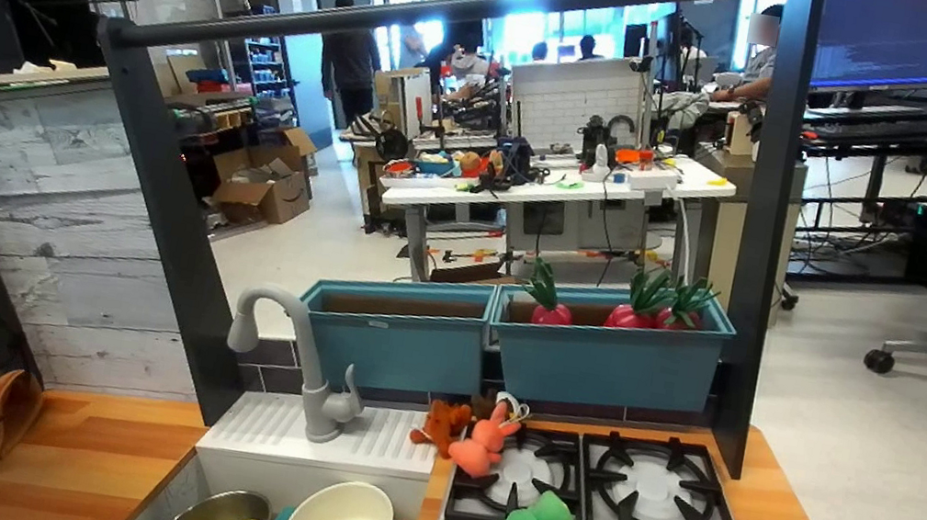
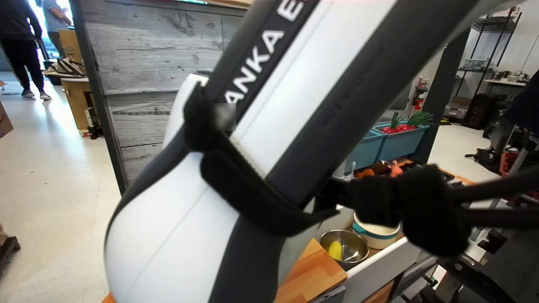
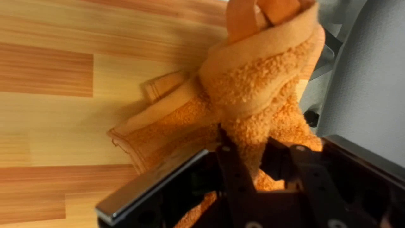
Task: Put the plush toy from the counter into the sink, wipe the counter with the orange towel, and put the toys from the stove in the sink
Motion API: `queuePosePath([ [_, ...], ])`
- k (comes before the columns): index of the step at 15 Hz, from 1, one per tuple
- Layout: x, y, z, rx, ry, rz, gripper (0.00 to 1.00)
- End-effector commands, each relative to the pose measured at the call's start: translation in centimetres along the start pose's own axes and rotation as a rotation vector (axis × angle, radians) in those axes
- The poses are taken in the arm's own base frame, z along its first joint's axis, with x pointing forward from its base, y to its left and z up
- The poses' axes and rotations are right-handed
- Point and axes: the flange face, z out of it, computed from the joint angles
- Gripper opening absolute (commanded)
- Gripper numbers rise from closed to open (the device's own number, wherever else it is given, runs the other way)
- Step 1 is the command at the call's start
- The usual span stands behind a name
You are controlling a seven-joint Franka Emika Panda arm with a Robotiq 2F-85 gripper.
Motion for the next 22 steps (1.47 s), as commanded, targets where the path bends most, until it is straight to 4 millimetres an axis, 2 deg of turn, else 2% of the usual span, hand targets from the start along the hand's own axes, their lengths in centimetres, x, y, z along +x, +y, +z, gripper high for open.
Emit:
queuePosePath([
  [1, 0.7, -1.2, -2.2, -0.062, 0.008, -0.057, 0.04],
  [4, 1.1, -0.6, -3.5, -0.189, -0.026, -0.057, 0.04],
  [6, 1.3, 0.9, -4.0, -0.288, -0.065, -0.033, 0.04],
  [9, 1.1, 2.8, -3.5, -0.344, -0.138, -0.015, 0.04],
  [10, 0.9, 3.2, -2.8, -0.301, -0.15, -0.041, 0.41],
  [11, 1.3, 2.6, -2.8, -0.313, -0.121, -0.021, 0.43],
  [12, 1.1, 2.9, -2.6, -0.313, -0.126, -0.018, 0.23],
  [13, 1.1, 3.1, -2.6, -0.314, -0.127, -0.017, 0.32],
  [14, 1.1, 3.0, -2.5, -0.313, -0.127, -0.017, 0.64],
  [17, -0.1, 5.4, -0.4, -0.297, -0.136, 0.057, 0.74],
  [20, -1.5, 7.4, 2.2, -0.247, -0.1, 0.1, 0.97],
  [22, -2.5, 6.8, 4.4, -0.167, -0.08, 0.116, 1.0],
])
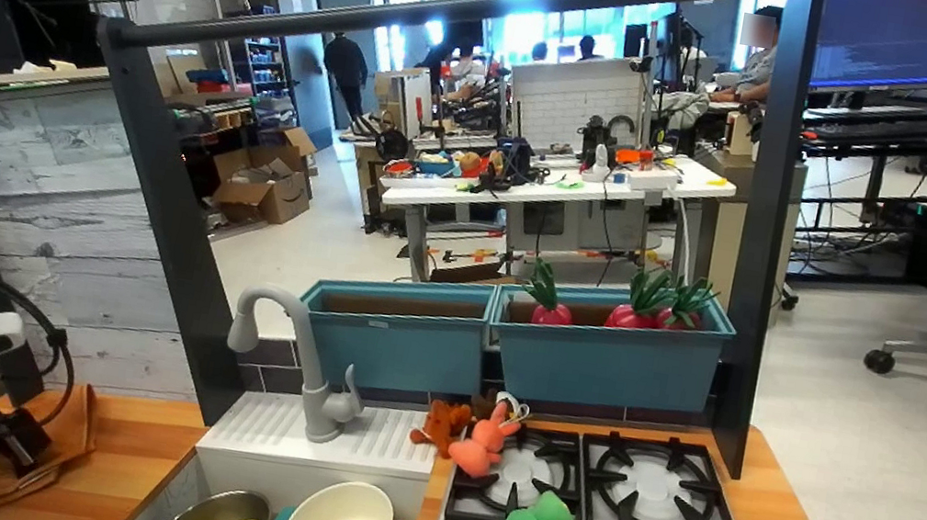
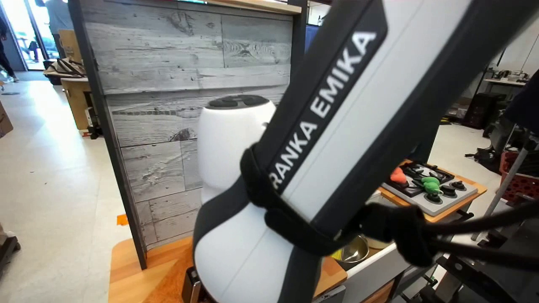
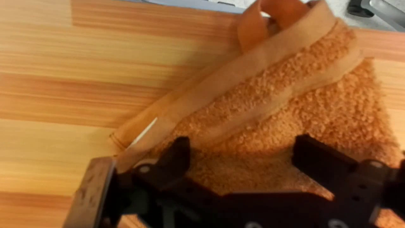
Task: Put the plush toy from the counter into the sink, wipe the counter with the orange towel, and put the toys from the stove in the sink
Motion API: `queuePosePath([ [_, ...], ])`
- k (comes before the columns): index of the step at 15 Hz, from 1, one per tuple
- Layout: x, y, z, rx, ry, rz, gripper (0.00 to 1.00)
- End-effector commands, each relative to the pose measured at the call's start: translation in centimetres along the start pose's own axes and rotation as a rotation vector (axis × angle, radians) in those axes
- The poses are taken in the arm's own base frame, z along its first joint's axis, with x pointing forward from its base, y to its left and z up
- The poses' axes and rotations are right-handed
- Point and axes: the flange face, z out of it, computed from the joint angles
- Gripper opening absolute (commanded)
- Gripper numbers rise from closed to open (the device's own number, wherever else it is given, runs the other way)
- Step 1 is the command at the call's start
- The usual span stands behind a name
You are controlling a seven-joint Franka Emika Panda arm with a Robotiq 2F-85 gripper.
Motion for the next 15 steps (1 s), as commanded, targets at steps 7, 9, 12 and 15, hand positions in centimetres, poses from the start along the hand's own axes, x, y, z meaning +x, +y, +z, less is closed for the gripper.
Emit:
queuePosePath([
  [7, -3.8, -6.5, 3.2, 0.156, -0.049, -0.038, 1.0],
  [9, -2.4, -3.3, 2.5, 0.072, -0.046, 0.039, 1.0],
  [12, -0.4, 4.1, 1.0, -0.039, -0.007, 0.149, 1.0],
  [15, 0.4, 13.1, 0.2, -0.159, 0.02, 0.274, 1.0],
])
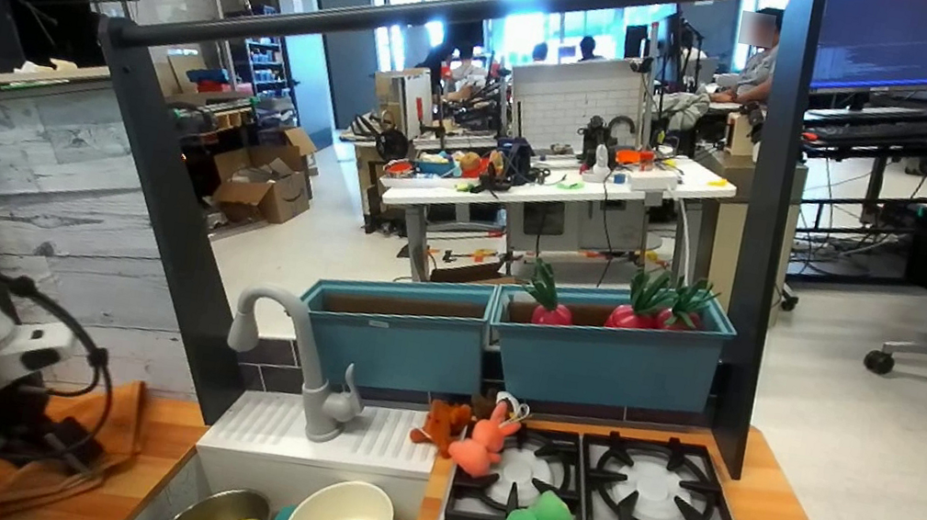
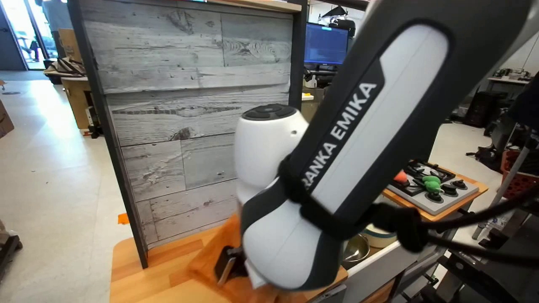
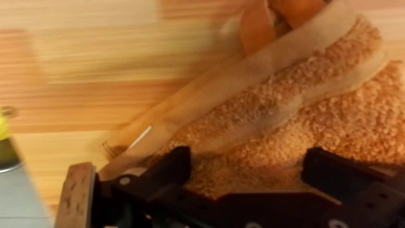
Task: Put the plush toy from the counter into the sink, wipe the counter with the orange towel, and put the toys from the stove in the sink
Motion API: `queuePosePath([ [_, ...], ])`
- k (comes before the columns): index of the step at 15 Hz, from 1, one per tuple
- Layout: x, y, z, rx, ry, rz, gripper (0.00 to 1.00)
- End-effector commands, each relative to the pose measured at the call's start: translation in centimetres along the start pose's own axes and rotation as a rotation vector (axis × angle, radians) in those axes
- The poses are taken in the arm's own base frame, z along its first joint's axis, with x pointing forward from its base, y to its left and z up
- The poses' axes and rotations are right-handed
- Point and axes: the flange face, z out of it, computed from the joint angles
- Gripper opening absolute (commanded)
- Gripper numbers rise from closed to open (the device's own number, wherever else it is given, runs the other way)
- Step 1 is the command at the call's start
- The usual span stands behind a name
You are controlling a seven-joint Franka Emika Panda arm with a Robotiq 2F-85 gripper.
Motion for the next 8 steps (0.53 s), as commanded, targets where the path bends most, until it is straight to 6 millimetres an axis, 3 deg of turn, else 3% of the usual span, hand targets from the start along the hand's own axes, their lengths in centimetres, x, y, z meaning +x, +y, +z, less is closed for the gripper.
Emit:
queuePosePath([
  [1, 1.3, 8.8, -0.9, -0.142, 0.013, 0.154, 1.0],
  [3, 1.7, 10.2, -0.3, -0.234, -0.006, 0.227, 1.0],
  [4, 1.2, 9.0, 0.5, -0.235, -0.054, 0.211, 1.0],
  [5, 0.5, 7.5, 0.7, -0.228, -0.082, 0.187, 1.0],
  [8, -2.3, 0.0, 0.5, -0.155, -0.126, 0.026, 1.0],
])
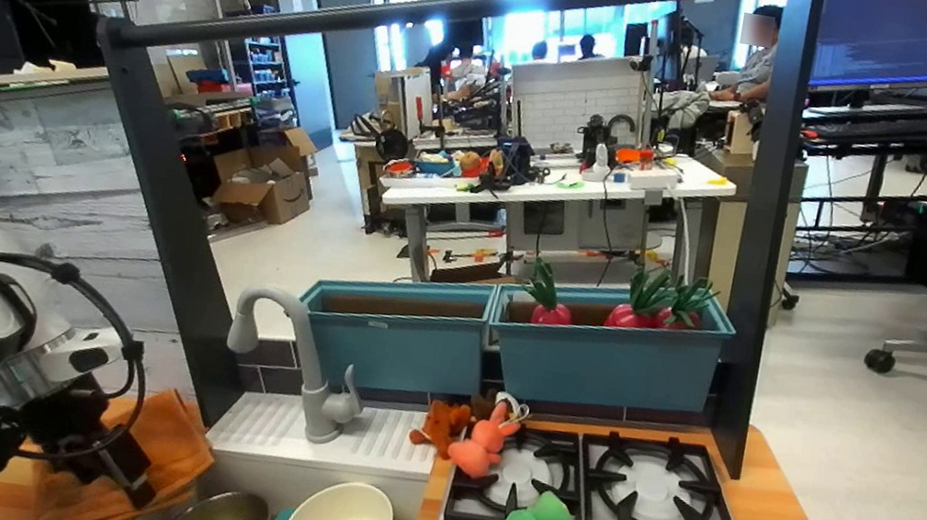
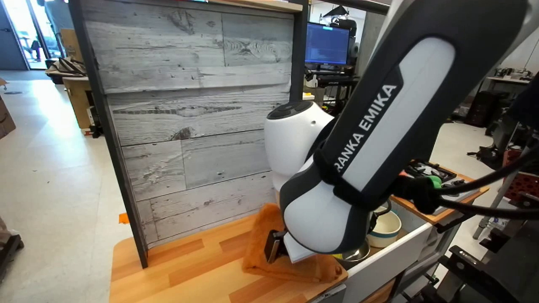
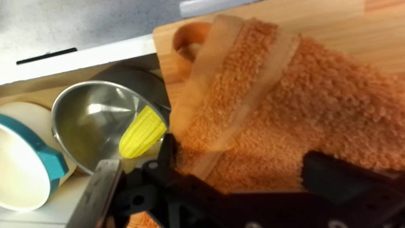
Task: Put the plush toy from the counter into the sink, wipe the counter with the orange towel, and put the toys from the stove in the sink
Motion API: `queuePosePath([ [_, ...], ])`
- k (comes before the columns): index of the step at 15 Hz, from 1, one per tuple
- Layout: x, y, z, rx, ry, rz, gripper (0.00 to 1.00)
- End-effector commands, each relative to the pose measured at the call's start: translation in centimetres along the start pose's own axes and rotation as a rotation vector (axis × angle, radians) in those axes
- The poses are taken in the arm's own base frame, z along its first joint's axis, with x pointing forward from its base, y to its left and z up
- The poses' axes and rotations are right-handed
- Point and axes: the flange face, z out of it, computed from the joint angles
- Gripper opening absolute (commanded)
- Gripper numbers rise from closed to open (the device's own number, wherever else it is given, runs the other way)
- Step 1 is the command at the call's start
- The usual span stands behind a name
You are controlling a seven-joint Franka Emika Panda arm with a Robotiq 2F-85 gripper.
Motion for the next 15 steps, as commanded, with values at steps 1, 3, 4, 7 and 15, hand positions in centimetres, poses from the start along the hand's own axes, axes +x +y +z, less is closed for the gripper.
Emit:
queuePosePath([
  [1, -4.0, -6.8, -1.8, 0.031, -0.018, -0.175, 1.0],
  [3, -5.1, -9.3, -3.2, 0.061, 0.012, -0.262, 1.0],
  [4, -6.3, -11.7, -4.0, 0.08, -0.002, -0.291, 1.0],
  [7, -9.4, -17.7, -6.0, 0.145, -0.017, -0.329, 1.0],
  [15, -2.8, -8.9, -2.2, 0.023, -0.039, -0.07, 1.0],
])
